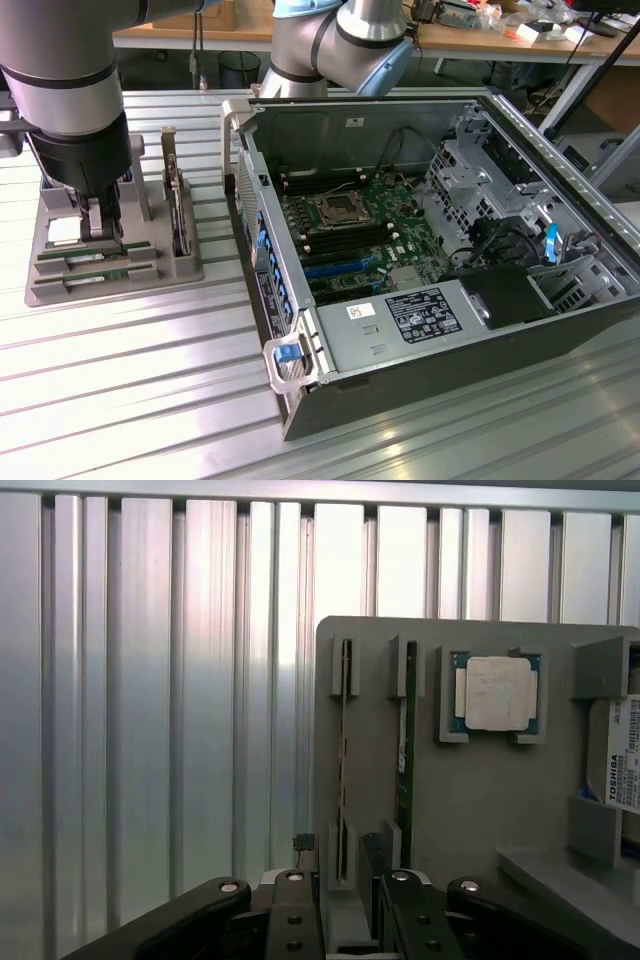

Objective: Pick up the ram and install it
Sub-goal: 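Pick up the ram and move it above insertion slot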

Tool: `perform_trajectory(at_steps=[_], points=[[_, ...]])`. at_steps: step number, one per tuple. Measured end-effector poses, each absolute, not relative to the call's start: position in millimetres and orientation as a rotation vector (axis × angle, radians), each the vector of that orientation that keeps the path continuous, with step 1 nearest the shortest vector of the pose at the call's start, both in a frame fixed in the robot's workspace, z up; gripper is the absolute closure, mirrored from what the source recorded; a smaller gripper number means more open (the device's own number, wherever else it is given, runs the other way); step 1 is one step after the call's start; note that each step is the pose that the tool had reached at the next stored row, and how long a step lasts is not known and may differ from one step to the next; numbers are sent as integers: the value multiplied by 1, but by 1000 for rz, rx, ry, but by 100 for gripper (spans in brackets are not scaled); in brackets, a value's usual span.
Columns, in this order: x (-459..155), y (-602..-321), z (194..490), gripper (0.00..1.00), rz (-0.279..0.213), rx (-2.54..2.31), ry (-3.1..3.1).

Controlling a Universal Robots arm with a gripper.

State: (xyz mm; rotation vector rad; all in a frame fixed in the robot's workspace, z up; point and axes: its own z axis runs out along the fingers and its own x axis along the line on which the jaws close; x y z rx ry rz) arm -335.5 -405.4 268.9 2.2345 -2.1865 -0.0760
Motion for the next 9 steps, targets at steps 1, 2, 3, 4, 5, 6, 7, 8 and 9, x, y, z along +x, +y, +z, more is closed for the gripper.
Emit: perform_trajectory(at_steps=[1, 2, 3, 4, 5, 6, 7, 8, 9], points=[[-336, -405, 269, 70, -76, 2235, -2186], [-337, -405, 268, 70, -76, 2236, -2185], [-338, -405, 267, 70, -76, 2239, -2182], [-339, -405, 267, 70, -76, 2242, -2179], [-340, -405, 266, 70, -76, 2243, -2177], [-340, -405, 266, 70, -76, 2245, -2175], [-341, -405, 265, 70, -76, 2247, -2173], [-342, -405, 264, 70, -76, 2248, -2172], [-342, -405, 264, 70, -76, 2249, -2171]])
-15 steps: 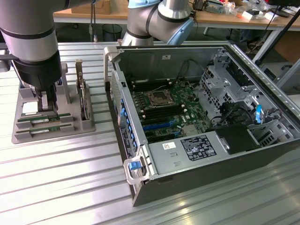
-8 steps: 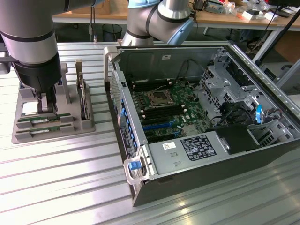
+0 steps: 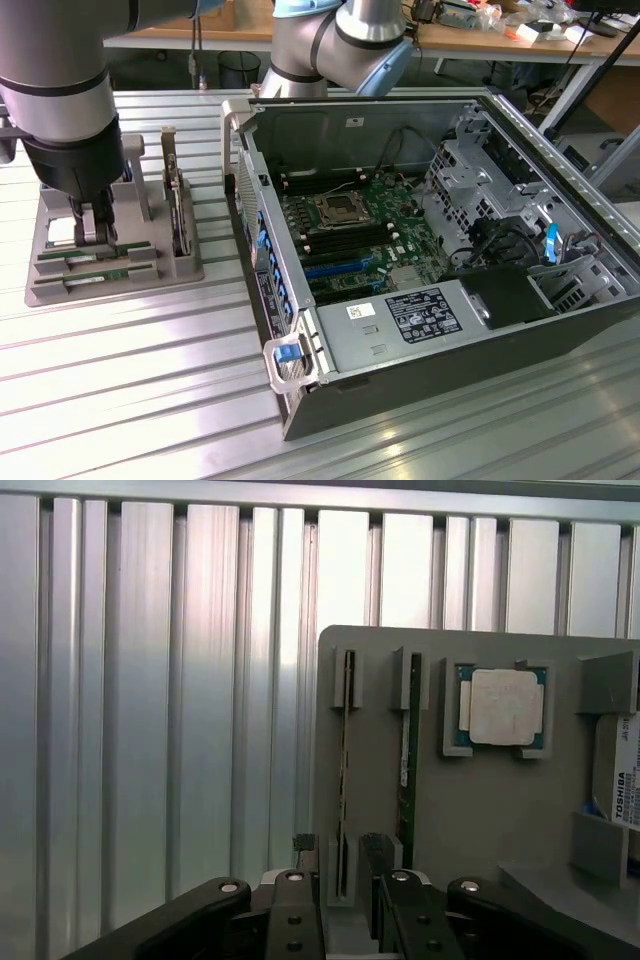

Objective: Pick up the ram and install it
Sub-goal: 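Pick up the ram and move it above insertion slot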

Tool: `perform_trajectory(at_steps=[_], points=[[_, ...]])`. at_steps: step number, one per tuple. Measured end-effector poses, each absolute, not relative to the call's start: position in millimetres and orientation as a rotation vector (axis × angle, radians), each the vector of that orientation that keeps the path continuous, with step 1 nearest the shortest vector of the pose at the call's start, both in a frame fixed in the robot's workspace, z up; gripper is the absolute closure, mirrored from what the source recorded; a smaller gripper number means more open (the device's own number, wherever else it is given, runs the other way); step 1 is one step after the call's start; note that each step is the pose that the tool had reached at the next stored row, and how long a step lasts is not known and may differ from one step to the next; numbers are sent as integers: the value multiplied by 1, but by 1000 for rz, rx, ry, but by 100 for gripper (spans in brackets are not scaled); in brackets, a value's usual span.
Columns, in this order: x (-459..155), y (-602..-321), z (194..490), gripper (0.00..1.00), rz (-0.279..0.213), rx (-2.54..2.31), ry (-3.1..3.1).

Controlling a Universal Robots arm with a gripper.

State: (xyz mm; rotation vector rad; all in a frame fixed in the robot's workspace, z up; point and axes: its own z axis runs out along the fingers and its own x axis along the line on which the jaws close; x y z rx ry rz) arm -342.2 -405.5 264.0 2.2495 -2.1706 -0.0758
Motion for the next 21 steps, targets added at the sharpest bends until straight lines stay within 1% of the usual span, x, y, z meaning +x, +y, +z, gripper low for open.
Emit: perform_trajectory(at_steps=[21], points=[[-350, -405, 251, 70, -76, 2273, -2145]])
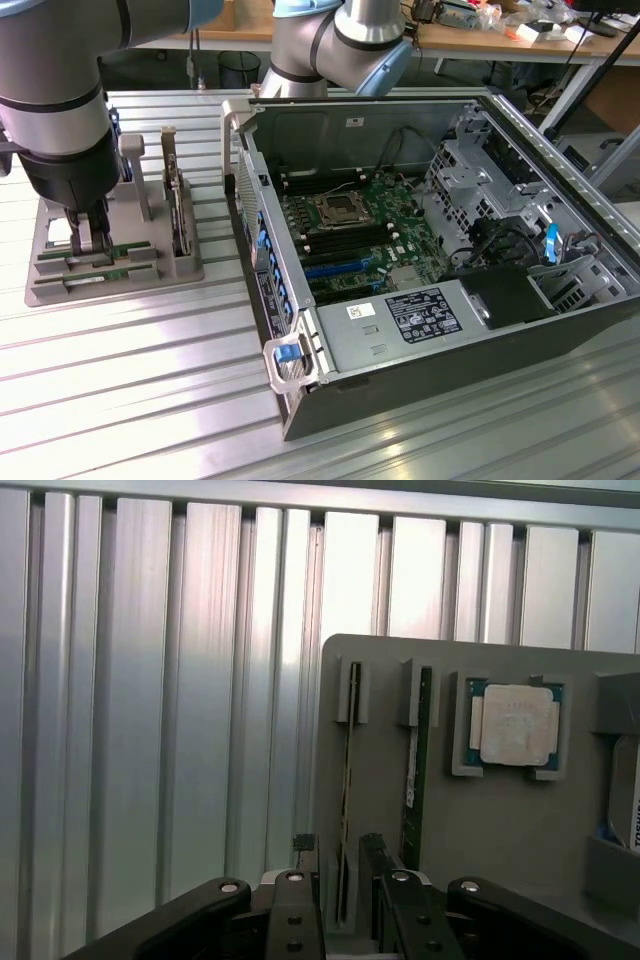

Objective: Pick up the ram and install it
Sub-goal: 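Pick up the ram and move it above insertion slot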

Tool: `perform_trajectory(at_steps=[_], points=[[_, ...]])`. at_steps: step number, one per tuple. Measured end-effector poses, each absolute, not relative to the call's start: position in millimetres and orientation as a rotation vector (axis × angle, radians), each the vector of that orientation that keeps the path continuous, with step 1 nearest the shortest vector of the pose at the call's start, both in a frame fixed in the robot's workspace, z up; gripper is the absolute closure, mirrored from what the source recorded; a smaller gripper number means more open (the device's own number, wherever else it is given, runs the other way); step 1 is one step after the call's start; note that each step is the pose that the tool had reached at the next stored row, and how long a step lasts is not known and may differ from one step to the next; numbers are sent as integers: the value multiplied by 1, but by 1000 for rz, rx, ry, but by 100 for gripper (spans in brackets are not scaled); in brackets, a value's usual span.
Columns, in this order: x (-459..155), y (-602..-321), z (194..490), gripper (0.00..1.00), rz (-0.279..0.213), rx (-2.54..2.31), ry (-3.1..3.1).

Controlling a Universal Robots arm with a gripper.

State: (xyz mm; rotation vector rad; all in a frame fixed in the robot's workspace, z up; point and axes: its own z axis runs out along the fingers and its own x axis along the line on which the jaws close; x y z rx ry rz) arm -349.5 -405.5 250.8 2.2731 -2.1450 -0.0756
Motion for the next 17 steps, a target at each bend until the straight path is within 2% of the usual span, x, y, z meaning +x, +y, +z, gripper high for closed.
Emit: perform_trajectory(at_steps=[17], points=[[-354, -402, 243, 70, -76, 2281, -2136]])
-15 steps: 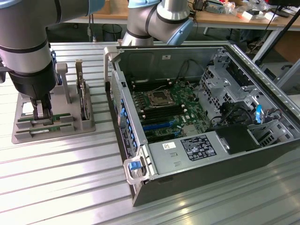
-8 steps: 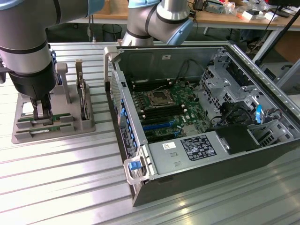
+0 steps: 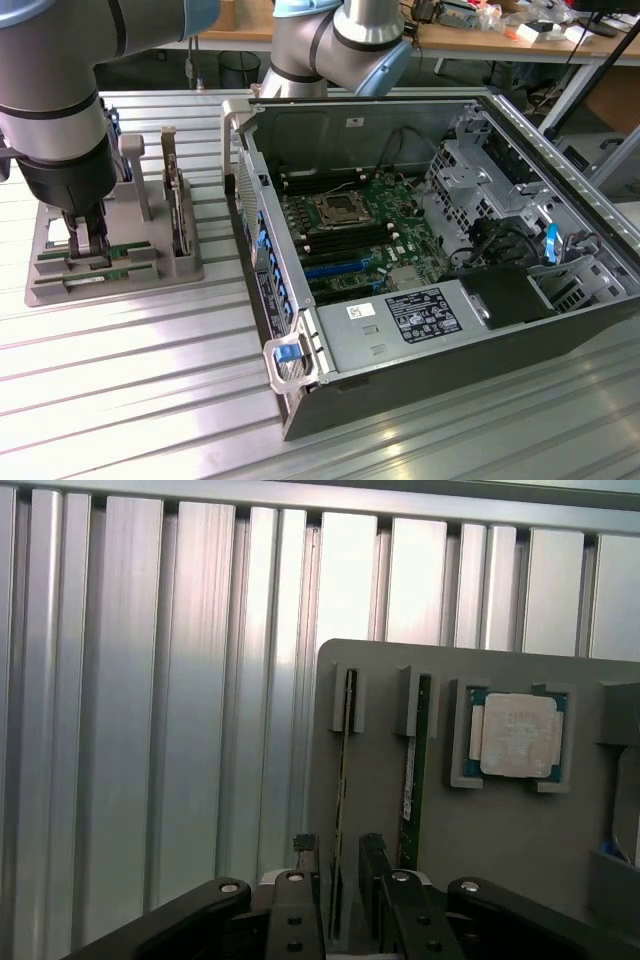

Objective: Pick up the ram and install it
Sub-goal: 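Pick up the ram and move it above insertion slot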

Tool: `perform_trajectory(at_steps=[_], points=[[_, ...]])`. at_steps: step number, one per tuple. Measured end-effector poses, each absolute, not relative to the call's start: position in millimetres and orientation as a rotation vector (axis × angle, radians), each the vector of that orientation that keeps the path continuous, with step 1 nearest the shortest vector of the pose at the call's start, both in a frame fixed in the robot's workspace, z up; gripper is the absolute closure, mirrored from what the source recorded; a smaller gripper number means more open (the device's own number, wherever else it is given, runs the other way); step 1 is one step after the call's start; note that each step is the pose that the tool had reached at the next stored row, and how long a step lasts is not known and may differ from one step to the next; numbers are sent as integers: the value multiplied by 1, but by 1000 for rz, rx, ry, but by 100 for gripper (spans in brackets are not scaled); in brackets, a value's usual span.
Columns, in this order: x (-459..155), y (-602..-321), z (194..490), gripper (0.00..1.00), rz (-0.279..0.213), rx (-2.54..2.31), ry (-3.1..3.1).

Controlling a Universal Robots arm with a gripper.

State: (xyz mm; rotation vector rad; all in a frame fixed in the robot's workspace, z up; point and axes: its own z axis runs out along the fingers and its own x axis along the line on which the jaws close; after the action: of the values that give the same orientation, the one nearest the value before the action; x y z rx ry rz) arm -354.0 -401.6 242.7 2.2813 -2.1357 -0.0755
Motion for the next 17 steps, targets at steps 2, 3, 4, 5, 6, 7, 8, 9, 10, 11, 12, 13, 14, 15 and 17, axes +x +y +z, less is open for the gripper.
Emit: perform_trajectory(at_steps=[2, 3, 4, 5, 6, 7, 8, 9, 10, 11, 12, 13, 14, 15, 17], points=[[-354, -401, 241, 70, -75, 2282, -2136], [-354, -400, 241, 70, -75, 2282, -2136], [-354, -400, 240, 70, -75, 2282, -2136], [-354, -400, 240, 70, -75, 2282, -2136], [-354, -400, 239, 70, -75, 2282, -2136], [-354, -400, 238, 70, -76, 2282, -2136], [-355, -399, 237, 70, -75, 2282, -2136], [-355, -399, 236, 70, -75, 2282, -2136], [-355, -399, 235, 70, -76, 2282, -2136], [-355, -399, 234, 70, -75, 2282, -2136], [-355, -398, 233, 70, -75, 2282, -2136], [-355, -398, 232, 70, -75, 2282, -2136], [-355, -398, 231, 70, -75, 2282, -2136], [-355, -398, 230, 70, -76, 2281, -2136], [-357, -398, 228, 70, -75, 2282, -2136]])
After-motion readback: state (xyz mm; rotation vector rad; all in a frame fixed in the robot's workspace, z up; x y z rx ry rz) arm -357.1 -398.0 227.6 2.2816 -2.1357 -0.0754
